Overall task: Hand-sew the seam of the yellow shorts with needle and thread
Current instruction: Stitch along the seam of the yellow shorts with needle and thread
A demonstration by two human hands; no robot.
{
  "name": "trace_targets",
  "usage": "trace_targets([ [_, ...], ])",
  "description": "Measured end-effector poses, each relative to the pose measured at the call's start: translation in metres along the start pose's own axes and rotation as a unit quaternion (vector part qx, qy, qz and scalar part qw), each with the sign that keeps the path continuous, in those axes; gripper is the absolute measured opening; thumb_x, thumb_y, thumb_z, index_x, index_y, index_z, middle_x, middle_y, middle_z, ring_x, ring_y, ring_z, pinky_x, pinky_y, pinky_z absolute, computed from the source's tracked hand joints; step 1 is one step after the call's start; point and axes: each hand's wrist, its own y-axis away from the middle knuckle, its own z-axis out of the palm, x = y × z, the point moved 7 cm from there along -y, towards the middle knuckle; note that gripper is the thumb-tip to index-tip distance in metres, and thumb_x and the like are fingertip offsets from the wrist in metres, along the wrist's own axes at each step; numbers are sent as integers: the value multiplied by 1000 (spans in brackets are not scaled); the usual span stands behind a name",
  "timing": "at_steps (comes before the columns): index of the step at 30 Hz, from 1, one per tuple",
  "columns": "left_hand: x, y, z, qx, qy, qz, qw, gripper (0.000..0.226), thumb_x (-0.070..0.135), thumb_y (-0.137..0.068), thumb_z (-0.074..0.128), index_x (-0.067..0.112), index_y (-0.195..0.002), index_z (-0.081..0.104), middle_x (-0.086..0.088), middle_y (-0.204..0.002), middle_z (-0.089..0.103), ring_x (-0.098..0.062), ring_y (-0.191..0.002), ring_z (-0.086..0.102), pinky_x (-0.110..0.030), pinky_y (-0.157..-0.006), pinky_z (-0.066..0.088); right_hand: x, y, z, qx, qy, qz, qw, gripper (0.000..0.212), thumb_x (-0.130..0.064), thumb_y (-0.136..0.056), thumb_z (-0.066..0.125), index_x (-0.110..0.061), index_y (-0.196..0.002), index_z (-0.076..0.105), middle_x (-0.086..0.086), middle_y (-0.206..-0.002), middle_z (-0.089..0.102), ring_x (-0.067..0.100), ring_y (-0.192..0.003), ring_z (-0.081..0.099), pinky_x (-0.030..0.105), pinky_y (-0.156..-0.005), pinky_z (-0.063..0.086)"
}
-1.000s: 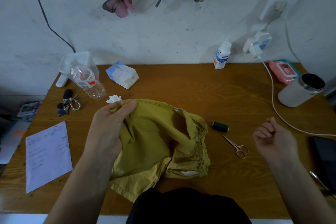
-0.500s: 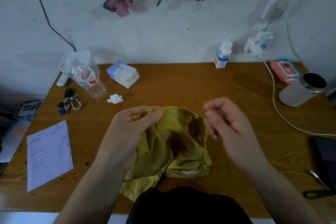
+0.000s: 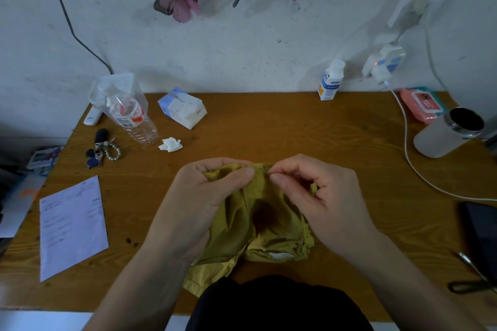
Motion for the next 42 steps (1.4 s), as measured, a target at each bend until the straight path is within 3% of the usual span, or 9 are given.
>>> trace_targets([
  [17, 0, -2, 1, -3, -32, 12, 999, 13, 20, -67, 68, 15, -75, 77, -12, -76, 75, -23, -69, 72, -28, -62, 56, 2, 0, 0, -21, -1, 35, 999, 11, -23, -85, 59, -20, -88, 69, -12, -66, 65, 3, -59, 59, 14, -50, 44],
  [20, 0, -1, 2, -10, -40, 15, 999, 13, 20, -67, 67, 16, -75, 77, -12, -75, 75, -23, -68, 72, -27, -61, 56, 7, 0, 2, -49, -14, 64, 997, 11, -22, -89, 60, -23, -99, 64, -13, -59, 61, 8, -52, 56, 21, -48, 44],
  [24, 0, -1, 3, -16, -58, 20, 998, 14, 22, -67, 68, 16, -76, 77, -12, -75, 74, -24, -69, 72, -29, -62, 56, 20, 0, 9, -135, -72, 136, 979, 32, -22, -91, 56, -26, -123, 56, -14, -51, 53, 1, -49, 48, 10, -53, 38],
  [28, 2, 1, 3, -9, -103, 38, 994, 12, 23, -71, 68, 18, -77, 77, -12, -76, 75, -27, -72, 72, -35, -67, 56, 20, -1, 9, -161, -107, 156, 969, 16, -17, -91, 57, -28, -89, 68, -16, -53, 57, 0, -50, 49, 16, -52, 39],
  [31, 6, 2, 4, 20, -164, 65, 984, 11, 16, -79, 68, 22, -77, 77, -6, -74, 75, -24, -72, 72, -36, -68, 57, 18, 0, 4, -124, -68, 147, 979, 13, -17, -89, 59, -24, -84, 69, -9, -60, 64, 7, -53, 56, 21, -51, 44],
  [34, 11, 3, 1, 83, -248, 105, 960, 12, 18, -80, 71, 25, -72, 75, 6, -68, 73, -11, -65, 69, -23, -59, 56, 16, 1, 1, -87, 6, 134, 987, 10, -19, -89, 60, -20, -87, 69, -3, -63, 66, 16, -57, 61, 35, -57, 50],
  [36, 13, 6, 4, 110, -295, 136, 939, 14, 18, -80, 70, 26, -69, 74, 13, -66, 70, -5, -62, 65, -13, -52, 50, 12, 1, 1, -73, 58, 115, 989, 9, -18, -89, 60, -19, -87, 69, -6, -62, 65, 9, -57, 60, 24, -52, 48],
  [39, 13, 12, 15, 131, -341, 181, 913, 13, 19, -80, 69, 29, -72, 72, 18, -71, 68, -5, -62, 62, -14, -49, 48, 4, 1, 6, -73, 139, 92, 983, 7, -20, -89, 60, -21, -88, 67, -18, -56, 52, 0, -55, 54, 10, -54, 42],
  [42, 12, 15, 22, 135, -356, 200, 903, 16, 19, -80, 68, 34, -72, 70, 25, -79, 66, 1, -67, 62, -12, -54, 48, 1, 2, 8, -71, 183, 79, 977, 7, -20, -89, 60, -20, -89, 66, -20, -55, 44, -2, -45, 44, 10, -44, 34],
])
